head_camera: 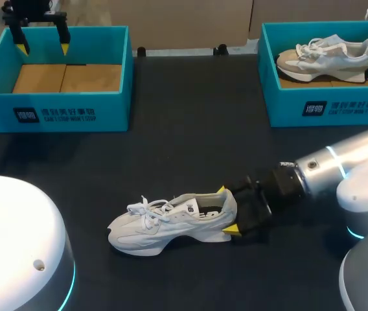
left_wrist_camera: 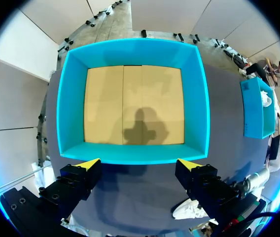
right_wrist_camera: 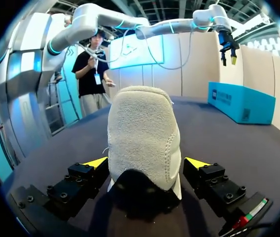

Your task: Take the shoe out of the shoebox, open the shoe tongue, remove and reinsert the insole, then place the shoe into the shoebox

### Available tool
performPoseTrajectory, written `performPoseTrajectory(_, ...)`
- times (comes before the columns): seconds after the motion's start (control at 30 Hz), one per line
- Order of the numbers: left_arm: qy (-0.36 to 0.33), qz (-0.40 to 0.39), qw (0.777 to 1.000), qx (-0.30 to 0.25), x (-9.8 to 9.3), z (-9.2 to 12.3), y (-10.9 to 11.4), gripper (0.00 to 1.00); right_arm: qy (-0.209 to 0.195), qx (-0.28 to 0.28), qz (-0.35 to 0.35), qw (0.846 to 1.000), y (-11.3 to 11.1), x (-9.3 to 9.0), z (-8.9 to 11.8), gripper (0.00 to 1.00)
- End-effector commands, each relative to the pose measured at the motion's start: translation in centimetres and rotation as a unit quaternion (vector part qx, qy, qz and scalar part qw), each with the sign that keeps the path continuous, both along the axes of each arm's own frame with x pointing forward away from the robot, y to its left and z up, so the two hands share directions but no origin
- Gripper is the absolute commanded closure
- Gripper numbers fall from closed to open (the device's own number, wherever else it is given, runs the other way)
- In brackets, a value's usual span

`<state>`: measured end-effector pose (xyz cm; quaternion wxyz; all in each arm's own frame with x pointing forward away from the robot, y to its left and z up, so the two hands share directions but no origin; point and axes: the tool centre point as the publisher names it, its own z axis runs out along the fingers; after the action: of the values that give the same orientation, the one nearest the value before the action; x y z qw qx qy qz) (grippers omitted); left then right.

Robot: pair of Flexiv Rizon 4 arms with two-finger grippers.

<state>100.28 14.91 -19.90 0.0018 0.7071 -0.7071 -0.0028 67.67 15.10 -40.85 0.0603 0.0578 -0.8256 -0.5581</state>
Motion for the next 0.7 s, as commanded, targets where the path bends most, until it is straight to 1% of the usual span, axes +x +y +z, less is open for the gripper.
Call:
performPoseTrajectory(0.03, -0.001, 0.0, 1.0, 0.0, -0.1, 0.0, 0.0, 0.0, -0.002, -0.002, -0.002, 1.0, 0.6, 0.1, -0.2, 0.0)
performPoseTrajectory(0.23, -0.001, 0.0, 1.0, 0.0, -0.1, 0.0, 0.0, 0.0, -0.005, 0.0, -0.003, 1.0, 1.1, 0.2, -0.1, 0.0)
performPoseTrajectory(0.7, -0.001, 0.0, 1.0, 0.0, -0.1, 0.0, 0.0, 0.0, 0.002, 0.0, -0.001, 1.0, 2.5, -0.3, -0.7, 0.0)
